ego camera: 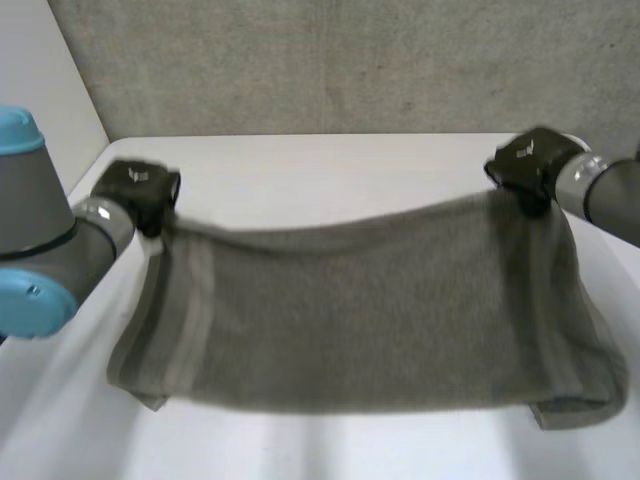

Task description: Fold the towel.

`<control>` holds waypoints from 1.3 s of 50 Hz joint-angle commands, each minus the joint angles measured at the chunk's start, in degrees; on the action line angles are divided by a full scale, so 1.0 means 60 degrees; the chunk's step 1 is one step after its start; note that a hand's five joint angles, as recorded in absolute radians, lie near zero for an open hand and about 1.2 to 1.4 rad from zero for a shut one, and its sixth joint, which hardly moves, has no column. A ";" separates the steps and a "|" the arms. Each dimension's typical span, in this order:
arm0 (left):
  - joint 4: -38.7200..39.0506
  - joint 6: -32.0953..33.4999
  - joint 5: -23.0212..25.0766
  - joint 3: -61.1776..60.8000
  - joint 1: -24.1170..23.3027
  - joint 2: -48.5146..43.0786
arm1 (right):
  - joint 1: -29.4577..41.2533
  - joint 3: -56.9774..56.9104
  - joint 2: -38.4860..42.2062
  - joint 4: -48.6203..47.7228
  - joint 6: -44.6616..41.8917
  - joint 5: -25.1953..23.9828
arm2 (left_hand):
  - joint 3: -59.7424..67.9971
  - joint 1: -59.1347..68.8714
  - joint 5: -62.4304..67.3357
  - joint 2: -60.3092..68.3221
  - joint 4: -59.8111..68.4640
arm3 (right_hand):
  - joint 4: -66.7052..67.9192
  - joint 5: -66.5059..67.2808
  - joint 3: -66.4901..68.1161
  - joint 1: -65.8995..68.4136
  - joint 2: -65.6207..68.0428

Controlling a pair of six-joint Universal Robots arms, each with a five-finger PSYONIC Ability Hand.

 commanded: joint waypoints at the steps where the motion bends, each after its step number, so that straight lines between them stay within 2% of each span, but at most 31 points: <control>1: 0.3144 -0.0191 0.0002 0.1369 -0.0076 0.0317 | 0.0080 -0.1248 -0.0722 -0.4817 0.1579 0.0216 | 0.1713 0.1985 0.1762 0.1708 0.1712 | 0.1872 0.2711 0.1927 0.3213 0.2082; 2: 0.4362 -0.0278 -0.0013 0.1326 -0.0090 0.0709 | 0.0079 -0.1247 -0.0726 -0.4831 0.1585 0.0217 | 0.1713 0.1985 0.1762 0.1708 0.1712 | 0.1872 0.2711 0.1927 0.3213 0.2082; 3: 0.5491 -0.0395 -0.0042 0.1224 -0.0090 0.1076 | 0.0036 -0.0826 -0.1292 -0.6107 0.2194 0.0304 | 0.1713 0.1985 0.1762 0.1708 0.1712 | 0.1872 0.2711 0.1927 0.3213 0.2082; 4: 0.5502 -0.0396 -0.0042 0.1223 -0.0090 0.1079 | 0.0036 -0.0822 -0.1298 -0.6120 0.2200 0.0305 | 0.1713 0.1985 0.1762 0.1708 0.1712 | 0.1872 0.2711 0.1927 0.3213 0.2082; 6: 0.7093 -0.0673 -0.0115 0.0888 -0.0105 0.1648 | -0.0038 0.0271 -0.2348 -0.7842 0.3250 0.0392 | 0.1713 0.1985 0.1762 0.1708 0.1712 | 0.1872 0.2711 0.1927 0.3213 0.2082; 8: 0.7230 -0.0790 -0.0130 0.0726 -0.0149 0.1854 | -0.0052 0.0654 -0.2657 -0.7892 0.3545 0.0334 | 0.1713 0.1985 0.1762 0.1708 0.1712 | 0.1872 0.2711 0.1927 0.3213 0.2082; 12: 0.6996 -0.1011 -0.0130 0.0329 -0.0178 0.2090 | -0.0052 0.1200 -0.2836 -0.7160 0.3635 0.0100 | 0.1713 0.1985 0.1762 0.1708 0.1712 | 0.1872 0.2711 0.1927 0.3213 0.2082; 14: 0.6632 -0.1186 -0.0101 -0.0268 -0.0091 0.2105 | 0.0006 0.1652 -0.2778 -0.5936 0.3606 -0.0469 | 0.1713 0.1985 0.1762 0.1708 0.1712 | 0.1872 0.2711 0.1927 0.3213 0.2082; 15: 0.6630 -0.1187 -0.0101 -0.0271 -0.0090 0.2105 | 0.0006 0.1654 -0.2777 -0.5930 0.3606 -0.0472 | 0.1713 0.1985 0.1762 0.1708 0.1712 | 0.1872 0.2711 0.1927 0.3213 0.2082; 17: 0.6149 -0.1216 -0.0072 -0.0912 -0.0017 0.1973 | 0.0006 0.2251 -0.2705 -0.4952 0.3533 -0.1055 | 0.1713 0.1985 0.1762 0.1708 0.1712 | 0.1872 0.2711 0.1927 0.3213 0.2082; 23: 0.5649 -0.1216 -0.0042 -0.2088 0.0100 0.1402 | -0.0023 0.3338 -0.2177 -0.4391 0.2947 -0.1702 | 0.1713 0.1985 0.1762 0.1708 0.1712 | 0.1872 0.2711 0.1927 0.3213 0.2082; 25: 0.5547 -0.1187 -0.0042 -0.2831 0.0260 0.0979 | -0.0008 0.4038 -0.1638 -0.4391 0.2422 -0.1906 | 0.1713 0.1985 0.1762 0.1708 0.1712 | 0.1872 0.2711 0.1927 0.3213 0.2082; 28: 0.5517 -0.1187 -0.0042 -0.3157 0.0334 0.0757 | -0.0008 0.4305 -0.1283 -0.4377 0.2156 -0.1966 | 0.1713 0.1985 0.1762 0.1708 0.1712 | 0.1872 0.2711 0.1927 0.3213 0.2082; 31: 0.5386 -0.1143 -0.0057 -0.3785 0.0408 0.0421 | -0.0052 0.4598 -0.0027 -0.4275 0.1440 -0.1966 | 0.1713 0.1985 0.1762 0.1708 0.1712 | 0.1872 0.2711 0.1927 0.3213 0.2082; 34: 0.5283 -0.1143 -0.0042 -0.3933 0.0437 0.0405 | -0.0125 0.4613 0.0502 -0.4245 0.1204 -0.1849 | 0.1713 0.1985 0.1762 0.1708 0.1712 | 0.1872 0.2711 0.1927 0.3213 0.2082; 44: 0.4184 -0.1187 -0.0042 -0.4212 0.0701 0.0977 | -0.0726 0.5008 0.0270 -0.4304 0.1834 -0.2039 | 0.1713 0.1985 0.1762 0.1708 0.1712 | 0.1872 0.2711 0.1927 0.3213 0.2082; 45: 0.4169 -0.1216 -0.0042 -0.4226 0.0759 0.1064 | -0.0799 0.5052 0.0226 -0.4362 0.2138 -0.2126 | 0.1713 0.1985 0.1762 0.1708 0.1712 | 0.1133 0.1971 0.1188 0.2474 0.1342; 47: 0.4140 -0.1231 -0.0057 -0.4241 0.0730 0.1138 | -0.0974 0.5067 0.0138 -0.4420 0.2812 -0.2258 | 0.1713 0.1985 0.1762 0.1708 0.1712 | -0.2610 -0.1772 -0.2555 -0.1269 -0.2401; 48: 0.4140 -0.1231 -0.0057 -0.4241 0.0730 0.1138 | -0.0975 0.5067 0.0138 -0.4421 0.2815 -0.2259 | 0.1713 0.1985 0.1762 0.1708 0.1712 | -0.2631 -0.1792 -0.2576 -0.1290 -0.2422; 49: 0.4140 -0.1245 -0.0072 -0.4255 0.0701 0.1138 | -0.1091 0.5052 0.0138 -0.4435 0.3062 -0.2259 | 0.1713 0.1985 0.1762 0.1708 0.1712 | -0.3548 -0.2709 -0.3493 -0.2206 -0.3338; 58: 0.4140 -0.1245 -0.0072 -0.4461 0.0569 0.1152 | -0.1605 0.4759 0.0299 -0.4289 0.3284 -0.2303 | 0.1713 0.1985 0.1762 0.1708 0.1712 | -0.4230 -0.3391 -0.4175 -0.2888 -0.4020; 65: 0.4126 -0.1231 -0.0057 -0.4519 0.0569 0.1138 | -0.1708 0.4715 0.0372 -0.3820 0.2846 -0.2200 | 0.1713 0.1985 0.1762 0.1708 0.1712 | -0.4062 -0.3223 -0.4007 -0.2721 -0.3852</control>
